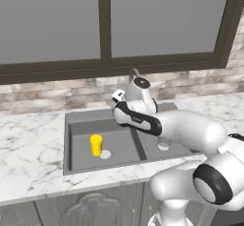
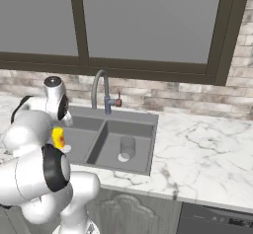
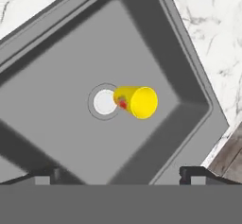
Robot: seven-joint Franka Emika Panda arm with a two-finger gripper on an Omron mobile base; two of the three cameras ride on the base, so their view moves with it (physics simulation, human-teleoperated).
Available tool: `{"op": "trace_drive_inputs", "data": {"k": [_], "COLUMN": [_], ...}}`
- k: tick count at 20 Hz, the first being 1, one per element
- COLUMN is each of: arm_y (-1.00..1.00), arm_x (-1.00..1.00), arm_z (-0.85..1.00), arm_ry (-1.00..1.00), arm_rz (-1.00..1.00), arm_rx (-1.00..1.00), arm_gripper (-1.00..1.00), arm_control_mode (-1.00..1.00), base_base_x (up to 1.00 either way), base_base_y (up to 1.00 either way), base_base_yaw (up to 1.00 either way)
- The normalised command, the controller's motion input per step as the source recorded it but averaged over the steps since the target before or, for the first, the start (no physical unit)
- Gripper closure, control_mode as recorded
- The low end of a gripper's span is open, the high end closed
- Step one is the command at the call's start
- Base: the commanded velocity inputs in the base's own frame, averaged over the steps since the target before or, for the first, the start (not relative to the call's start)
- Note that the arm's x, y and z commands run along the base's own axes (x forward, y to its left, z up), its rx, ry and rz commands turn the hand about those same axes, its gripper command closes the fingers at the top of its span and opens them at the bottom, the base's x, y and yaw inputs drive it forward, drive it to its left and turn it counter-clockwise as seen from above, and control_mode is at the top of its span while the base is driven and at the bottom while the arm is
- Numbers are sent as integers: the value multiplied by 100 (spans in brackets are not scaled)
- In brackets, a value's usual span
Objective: Move any existing items from the left basin to the right basin for drying. Then move the cup from the counter to the left basin of the sink for washing.
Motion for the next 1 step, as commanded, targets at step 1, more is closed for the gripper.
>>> {"op": "trace_drive_inputs", "data": {"k": [1], "arm_y": [-14], "arm_x": [-6], "arm_z": [0], "arm_ry": [-2], "arm_rz": [0], "arm_rx": [0], "arm_gripper": [-100], "arm_control_mode": [-100], "base_base_x": [0], "base_base_y": [0], "base_base_yaw": [0]}}
